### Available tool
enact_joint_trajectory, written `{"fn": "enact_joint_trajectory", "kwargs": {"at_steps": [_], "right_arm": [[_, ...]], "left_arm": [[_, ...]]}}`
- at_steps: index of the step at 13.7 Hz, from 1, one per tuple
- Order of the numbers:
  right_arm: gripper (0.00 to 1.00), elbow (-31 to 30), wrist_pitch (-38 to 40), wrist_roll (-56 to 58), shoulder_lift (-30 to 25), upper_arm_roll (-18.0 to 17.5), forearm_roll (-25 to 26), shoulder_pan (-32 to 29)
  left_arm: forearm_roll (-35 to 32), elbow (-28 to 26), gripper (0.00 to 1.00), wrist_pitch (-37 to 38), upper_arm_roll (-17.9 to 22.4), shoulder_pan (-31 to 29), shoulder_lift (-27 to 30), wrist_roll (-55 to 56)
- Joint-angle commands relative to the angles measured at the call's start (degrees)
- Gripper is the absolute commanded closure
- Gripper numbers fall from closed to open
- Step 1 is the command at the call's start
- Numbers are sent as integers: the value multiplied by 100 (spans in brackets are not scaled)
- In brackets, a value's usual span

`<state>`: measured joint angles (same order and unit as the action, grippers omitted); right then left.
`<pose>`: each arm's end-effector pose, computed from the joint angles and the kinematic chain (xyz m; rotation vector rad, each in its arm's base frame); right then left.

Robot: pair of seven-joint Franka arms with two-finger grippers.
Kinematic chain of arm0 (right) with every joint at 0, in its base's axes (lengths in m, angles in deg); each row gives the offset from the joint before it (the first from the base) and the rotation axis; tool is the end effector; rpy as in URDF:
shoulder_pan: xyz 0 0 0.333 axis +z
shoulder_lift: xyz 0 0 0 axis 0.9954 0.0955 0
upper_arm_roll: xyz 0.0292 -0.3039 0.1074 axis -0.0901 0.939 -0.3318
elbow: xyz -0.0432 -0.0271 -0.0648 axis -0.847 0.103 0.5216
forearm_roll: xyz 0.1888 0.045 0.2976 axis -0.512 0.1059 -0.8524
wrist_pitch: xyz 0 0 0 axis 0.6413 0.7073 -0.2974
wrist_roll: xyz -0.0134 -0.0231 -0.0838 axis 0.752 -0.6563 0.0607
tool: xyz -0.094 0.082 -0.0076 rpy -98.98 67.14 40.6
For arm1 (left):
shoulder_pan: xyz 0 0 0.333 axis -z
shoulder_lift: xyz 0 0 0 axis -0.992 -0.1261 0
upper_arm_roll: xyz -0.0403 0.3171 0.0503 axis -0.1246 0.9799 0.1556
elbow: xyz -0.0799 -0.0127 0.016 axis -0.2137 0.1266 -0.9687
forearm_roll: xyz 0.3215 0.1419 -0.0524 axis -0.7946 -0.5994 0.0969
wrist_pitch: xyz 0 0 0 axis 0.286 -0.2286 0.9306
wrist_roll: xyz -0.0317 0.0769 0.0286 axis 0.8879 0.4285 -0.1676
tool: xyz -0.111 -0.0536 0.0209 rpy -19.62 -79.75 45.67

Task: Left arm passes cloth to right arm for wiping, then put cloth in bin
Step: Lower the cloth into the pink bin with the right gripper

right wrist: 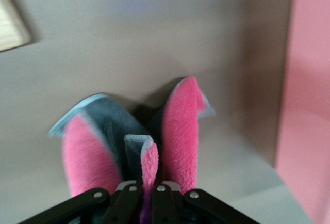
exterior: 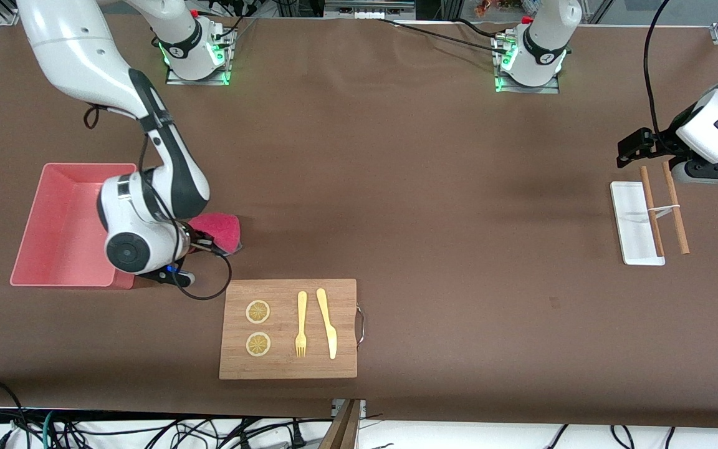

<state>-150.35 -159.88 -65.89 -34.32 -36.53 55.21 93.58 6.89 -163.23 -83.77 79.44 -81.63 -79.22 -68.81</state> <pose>0.6191 0.1195 0.2836 2.9259 -0.3261 -0.5170 0.5056 -0.0020 0.5517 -3.1299 0.0553 0.1091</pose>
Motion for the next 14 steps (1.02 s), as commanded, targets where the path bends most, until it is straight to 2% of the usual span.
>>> {"fn": "enact_joint_trajectory", "kwargs": {"at_steps": [1, 4, 7, 12, 14], "right_arm": [[100, 360, 973, 615, -482, -37, 48, -238], [100, 1081, 2099, 1108, -659, 191, 47, -282], [100, 1320, 2672, 2038, -852, 550, 56, -501], [100, 1285, 2709, 3989, -958, 1648, 310, -580], [100, 1163, 2438, 4378, -879, 1747, 346, -738]], "left_arm": [[51, 137, 0, 57, 49, 37, -61, -29], [51, 137, 0, 57, 49, 37, -61, -29], [51, 137, 0, 65, 49, 37, -60, -29], [51, 137, 0, 92, 49, 37, -61, -29], [51, 137, 0, 101, 49, 37, -60, -29]]}}
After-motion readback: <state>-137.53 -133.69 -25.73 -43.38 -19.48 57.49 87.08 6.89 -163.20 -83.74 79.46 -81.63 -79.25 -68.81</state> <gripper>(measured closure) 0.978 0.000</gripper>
